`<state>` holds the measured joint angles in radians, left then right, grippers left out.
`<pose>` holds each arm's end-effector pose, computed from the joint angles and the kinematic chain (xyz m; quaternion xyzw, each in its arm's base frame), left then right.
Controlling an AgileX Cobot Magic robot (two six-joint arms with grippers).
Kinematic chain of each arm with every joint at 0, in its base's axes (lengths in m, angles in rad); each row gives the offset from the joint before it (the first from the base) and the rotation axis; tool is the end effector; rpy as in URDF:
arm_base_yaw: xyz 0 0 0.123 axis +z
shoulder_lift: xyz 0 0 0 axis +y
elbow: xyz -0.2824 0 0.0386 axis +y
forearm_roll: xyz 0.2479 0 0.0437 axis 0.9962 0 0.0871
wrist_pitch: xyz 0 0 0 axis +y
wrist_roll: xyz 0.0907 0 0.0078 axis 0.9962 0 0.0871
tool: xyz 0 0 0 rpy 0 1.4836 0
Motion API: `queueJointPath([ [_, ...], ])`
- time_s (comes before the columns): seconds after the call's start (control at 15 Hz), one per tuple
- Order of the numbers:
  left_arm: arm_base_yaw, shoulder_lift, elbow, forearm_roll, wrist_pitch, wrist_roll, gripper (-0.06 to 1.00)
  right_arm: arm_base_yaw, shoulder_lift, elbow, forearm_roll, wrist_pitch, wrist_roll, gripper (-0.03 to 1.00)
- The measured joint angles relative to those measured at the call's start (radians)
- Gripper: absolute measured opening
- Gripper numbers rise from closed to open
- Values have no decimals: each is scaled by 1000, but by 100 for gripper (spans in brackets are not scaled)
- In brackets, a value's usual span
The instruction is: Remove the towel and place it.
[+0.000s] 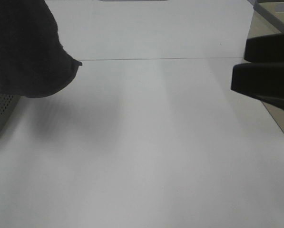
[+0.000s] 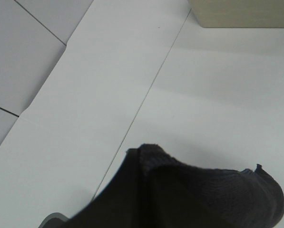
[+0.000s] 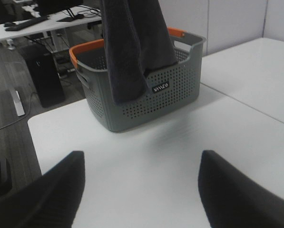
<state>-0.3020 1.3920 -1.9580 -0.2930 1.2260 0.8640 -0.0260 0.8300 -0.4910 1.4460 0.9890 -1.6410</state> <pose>0.2292 -0.0973 0.5310 0.4969 0.7128 -0.0073 0.4949 0.1341 0.0721 0.2946 -0.3493 0.7049 0.3156 0.5307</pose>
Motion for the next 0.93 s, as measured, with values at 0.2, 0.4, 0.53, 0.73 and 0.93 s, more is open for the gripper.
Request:
queueJointPath([
  [0.2,0,-1,0,-87,0,0,0,0,191,-47,66,54,-184,68],
  [0.4,0,-2,0,-167,1,24,0,35,376,-161,76,98,-253,68],
  [0.53,0,-2,0,-249,1,54,0,177,494,-224,118,52,-288,68],
  [0.73,0,-2,0,-276,1,58,0,280,620,-290,201,-10,-358,68],
  [0.93,0,-2,0,-278,1,86,0,287,703,-386,210,81,-363,68],
])
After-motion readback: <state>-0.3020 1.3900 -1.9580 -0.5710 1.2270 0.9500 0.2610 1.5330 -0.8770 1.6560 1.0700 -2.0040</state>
